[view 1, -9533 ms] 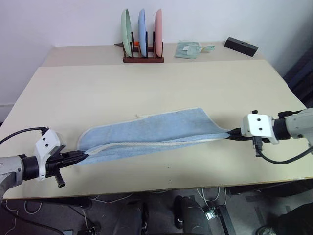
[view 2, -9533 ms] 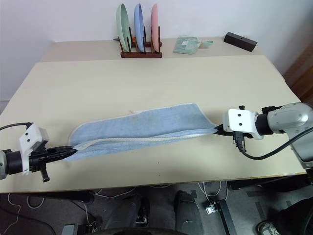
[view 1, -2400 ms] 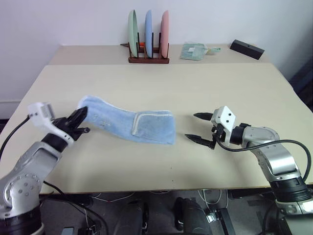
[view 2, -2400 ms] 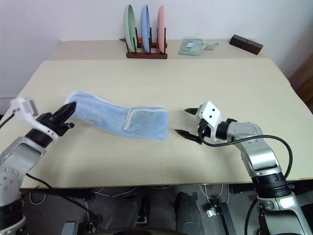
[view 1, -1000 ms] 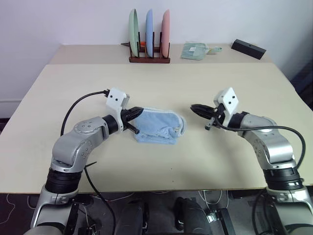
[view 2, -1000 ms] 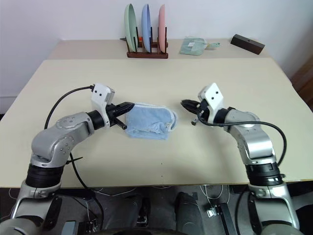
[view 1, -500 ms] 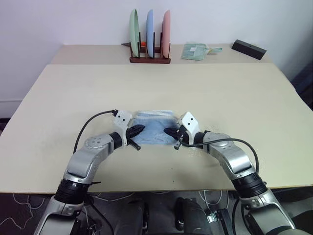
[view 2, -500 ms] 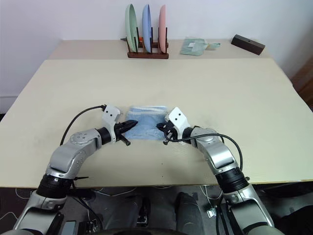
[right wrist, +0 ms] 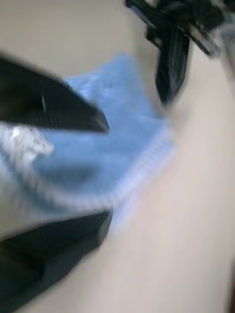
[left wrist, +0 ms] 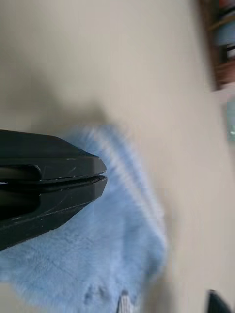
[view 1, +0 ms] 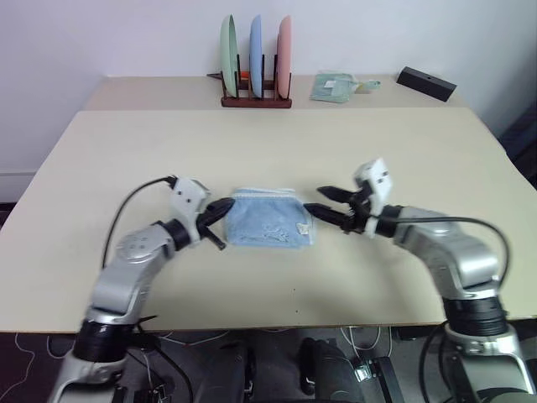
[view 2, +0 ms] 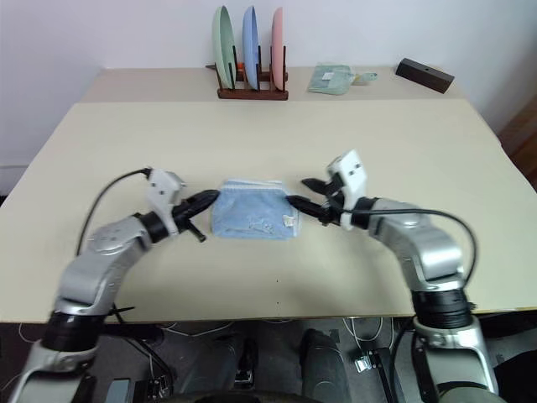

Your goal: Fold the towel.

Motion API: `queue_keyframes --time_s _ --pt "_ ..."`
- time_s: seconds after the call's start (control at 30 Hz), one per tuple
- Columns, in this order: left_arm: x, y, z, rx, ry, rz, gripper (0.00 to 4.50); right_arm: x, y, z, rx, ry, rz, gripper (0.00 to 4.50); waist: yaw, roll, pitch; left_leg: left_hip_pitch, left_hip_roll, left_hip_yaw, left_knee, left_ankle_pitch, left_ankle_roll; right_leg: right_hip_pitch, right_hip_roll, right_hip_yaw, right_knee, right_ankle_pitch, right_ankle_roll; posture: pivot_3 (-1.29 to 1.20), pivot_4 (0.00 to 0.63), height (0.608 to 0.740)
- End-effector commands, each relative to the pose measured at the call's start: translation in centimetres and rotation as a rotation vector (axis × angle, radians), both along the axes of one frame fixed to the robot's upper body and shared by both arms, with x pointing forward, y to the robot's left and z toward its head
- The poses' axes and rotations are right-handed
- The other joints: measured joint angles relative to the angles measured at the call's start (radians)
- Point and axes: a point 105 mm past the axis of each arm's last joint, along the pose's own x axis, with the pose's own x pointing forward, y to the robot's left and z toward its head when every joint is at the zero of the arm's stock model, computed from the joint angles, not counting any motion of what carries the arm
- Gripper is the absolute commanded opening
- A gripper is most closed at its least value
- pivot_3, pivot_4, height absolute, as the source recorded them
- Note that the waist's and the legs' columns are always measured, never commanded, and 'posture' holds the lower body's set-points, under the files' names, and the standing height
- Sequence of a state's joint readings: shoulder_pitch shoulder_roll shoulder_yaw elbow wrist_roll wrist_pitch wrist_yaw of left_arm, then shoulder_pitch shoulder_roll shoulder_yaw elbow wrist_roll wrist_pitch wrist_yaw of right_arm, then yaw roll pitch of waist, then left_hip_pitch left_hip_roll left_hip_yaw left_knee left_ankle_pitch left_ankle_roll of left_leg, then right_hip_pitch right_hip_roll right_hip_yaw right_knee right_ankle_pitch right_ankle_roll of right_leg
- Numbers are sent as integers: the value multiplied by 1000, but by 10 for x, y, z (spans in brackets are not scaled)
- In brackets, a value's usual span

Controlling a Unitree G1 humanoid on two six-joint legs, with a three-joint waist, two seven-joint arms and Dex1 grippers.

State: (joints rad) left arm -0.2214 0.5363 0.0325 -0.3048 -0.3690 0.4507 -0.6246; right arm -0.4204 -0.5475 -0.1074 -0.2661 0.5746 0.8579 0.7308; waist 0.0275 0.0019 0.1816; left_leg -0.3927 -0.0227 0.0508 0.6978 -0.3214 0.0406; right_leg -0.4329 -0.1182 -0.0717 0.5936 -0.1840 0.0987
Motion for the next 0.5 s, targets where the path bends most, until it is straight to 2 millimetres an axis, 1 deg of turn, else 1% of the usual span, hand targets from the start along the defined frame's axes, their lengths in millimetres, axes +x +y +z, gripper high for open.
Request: queue_keyframes --time_s 0.03,0.07,0.13,0.3,0.37,0.4,0.47,0.5 --pt "-26 -2 9 25 -12 -147 0 -5 -2 -4 81 178 -42 4465 -13 0 0 0 0 0 0 0 0 -1 0 0 0 -1 -2 0 150 737" --pt "-33 0 6 47 7 -176 0 -3 -6 -11 103 255 -81 4465 -15 0 0 0 0 0 0 0 0 -1 -1 1 0 -1 -2 0 150 737" --pt "-42 4 1 96 32 -217 0 -4 -7 -22 119 343 -120 4465 -16 0 0 -1 1 0 0 0 0 -2 -1 1 1 -1 -3 0 150 737" --pt "-44 10 -1 93 50 -199 0 -2 2 -45 132 469 -178 4465 -16 1 0 -6 0 0 0 0 1 -7 -1 1 1 0 -4 0 150 737" --pt "-44 11 -1 84 54 -192 0 0 10 -47 166 495 -174 4465 -18 1 0 -9 0 0 0 1 -1 -10 0 0 2 0 -3 0 150 737" --pt "-44 12 -2 79 58 -185 0 1 18 -47 180 505 -159 4465 -18 1 0 -10 0 0 0 2 -2 -11 0 0 2 2 -1 0 150 737" --pt "-45 13 -3 78 66 -179 0 3 35 -49 195 526 -139 4465 -24 1 0 -10 0 1 0 2 -4 -11 3 -1 2 2 -1 0 150 737" --pt "-45 13 -4 77 69 -179 0 4 39 -50 196 532 -136 4465 -25 1 0 -10 0 1 0 2 -3 -11 4 -1 2 2 0 0 150 737"
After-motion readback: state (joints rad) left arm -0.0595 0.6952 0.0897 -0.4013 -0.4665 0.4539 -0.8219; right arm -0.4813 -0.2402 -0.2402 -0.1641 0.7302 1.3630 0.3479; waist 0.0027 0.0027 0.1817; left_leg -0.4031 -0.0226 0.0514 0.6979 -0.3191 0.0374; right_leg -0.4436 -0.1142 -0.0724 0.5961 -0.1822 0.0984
